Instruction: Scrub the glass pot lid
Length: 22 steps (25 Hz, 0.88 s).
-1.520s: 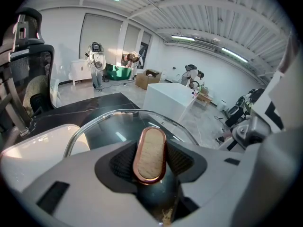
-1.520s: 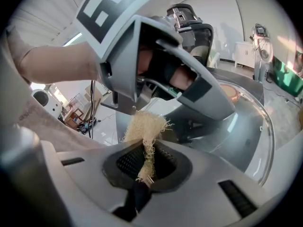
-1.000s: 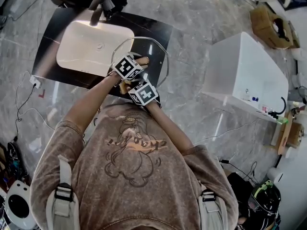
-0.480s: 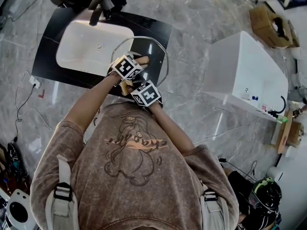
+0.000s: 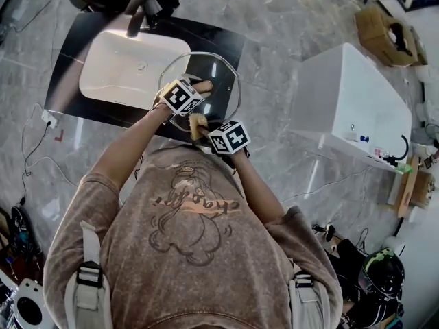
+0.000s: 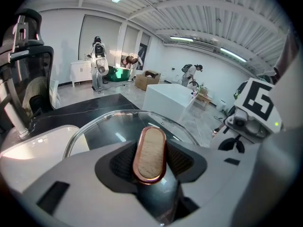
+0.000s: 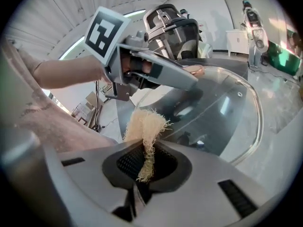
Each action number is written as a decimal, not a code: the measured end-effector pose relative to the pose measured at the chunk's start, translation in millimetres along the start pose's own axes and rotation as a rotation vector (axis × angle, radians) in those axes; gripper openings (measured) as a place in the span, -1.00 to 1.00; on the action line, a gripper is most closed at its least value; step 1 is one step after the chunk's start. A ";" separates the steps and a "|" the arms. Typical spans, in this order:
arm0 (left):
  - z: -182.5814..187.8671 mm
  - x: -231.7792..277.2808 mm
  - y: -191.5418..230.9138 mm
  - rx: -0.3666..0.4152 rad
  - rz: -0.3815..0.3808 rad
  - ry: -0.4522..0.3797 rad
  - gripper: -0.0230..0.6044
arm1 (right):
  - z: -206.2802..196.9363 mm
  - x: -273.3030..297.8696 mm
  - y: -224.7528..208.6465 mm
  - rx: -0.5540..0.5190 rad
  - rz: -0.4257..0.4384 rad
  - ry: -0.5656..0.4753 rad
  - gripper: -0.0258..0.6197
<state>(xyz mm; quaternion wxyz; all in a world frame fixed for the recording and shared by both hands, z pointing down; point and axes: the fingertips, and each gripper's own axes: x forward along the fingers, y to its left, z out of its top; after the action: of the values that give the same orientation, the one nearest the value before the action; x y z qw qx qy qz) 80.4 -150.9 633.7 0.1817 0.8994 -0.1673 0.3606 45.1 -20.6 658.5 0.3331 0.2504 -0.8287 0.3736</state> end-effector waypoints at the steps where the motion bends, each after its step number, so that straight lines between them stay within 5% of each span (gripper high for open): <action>1: -0.6 0.3 -0.2 0.001 0.000 0.000 -0.30 | -3.5 -4.3 -4.2 0.014 0.001 -0.001 -0.80; 22: -2.7 3.0 -0.2 0.003 -0.014 0.012 -0.31 | -11.7 -61.5 -105.0 0.077 -0.083 0.064 -0.80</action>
<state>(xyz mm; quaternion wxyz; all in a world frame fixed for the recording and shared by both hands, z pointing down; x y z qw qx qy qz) 81.0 -150.1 637.7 0.1842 0.8985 -0.1593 0.3651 159.2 -63.7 666.5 0.3645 0.2850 -0.7917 0.3990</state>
